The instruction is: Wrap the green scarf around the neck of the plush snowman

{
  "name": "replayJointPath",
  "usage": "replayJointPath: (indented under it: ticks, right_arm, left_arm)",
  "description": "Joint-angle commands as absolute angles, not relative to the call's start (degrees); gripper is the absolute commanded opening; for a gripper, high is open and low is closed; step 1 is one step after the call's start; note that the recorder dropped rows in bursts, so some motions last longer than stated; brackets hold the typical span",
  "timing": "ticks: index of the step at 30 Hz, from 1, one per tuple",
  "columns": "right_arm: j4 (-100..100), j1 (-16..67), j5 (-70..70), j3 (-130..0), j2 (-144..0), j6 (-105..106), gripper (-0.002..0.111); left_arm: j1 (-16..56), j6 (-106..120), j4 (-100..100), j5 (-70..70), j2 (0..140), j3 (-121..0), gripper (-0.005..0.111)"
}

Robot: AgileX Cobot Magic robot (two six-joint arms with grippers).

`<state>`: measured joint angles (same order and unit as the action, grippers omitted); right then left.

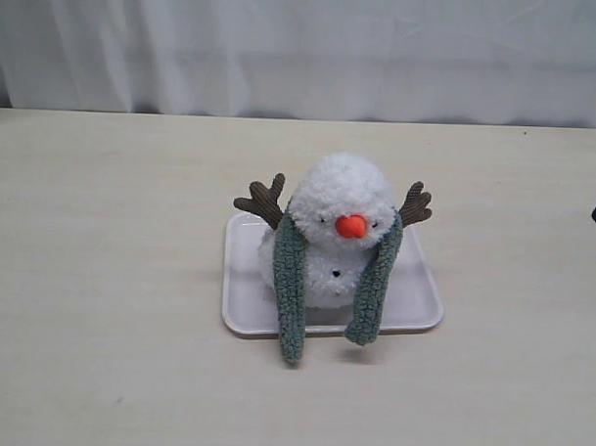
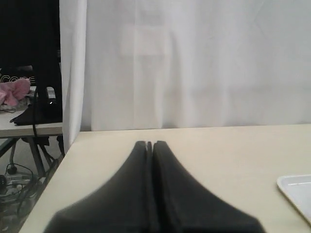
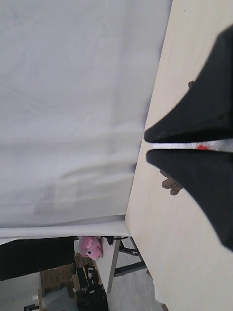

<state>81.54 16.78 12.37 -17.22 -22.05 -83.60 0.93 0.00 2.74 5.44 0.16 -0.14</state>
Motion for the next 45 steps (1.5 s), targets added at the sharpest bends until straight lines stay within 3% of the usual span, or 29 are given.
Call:
replayJointPath:
  ticks: [1, 12, 45]
  right_arm:
    - [81.37, 16.83, 12.25, -16.96, -21.84, -83.46, 0.004]
    - [81.37, 16.83, 12.25, -16.96, -21.84, -83.46, 0.004]
    - [81.37, 16.83, 12.25, -16.96, -21.84, -83.5, 0.004]
  left_arm:
    - [1.39, 0.0, 2.3, 9.86, 0.0, 0.0, 0.0]
    - [1.39, 0.0, 2.3, 17.81, 0.0, 0.0, 0.0]
    - [1.39, 0.0, 2.2, 17.78, 0.0, 0.0, 0.0]
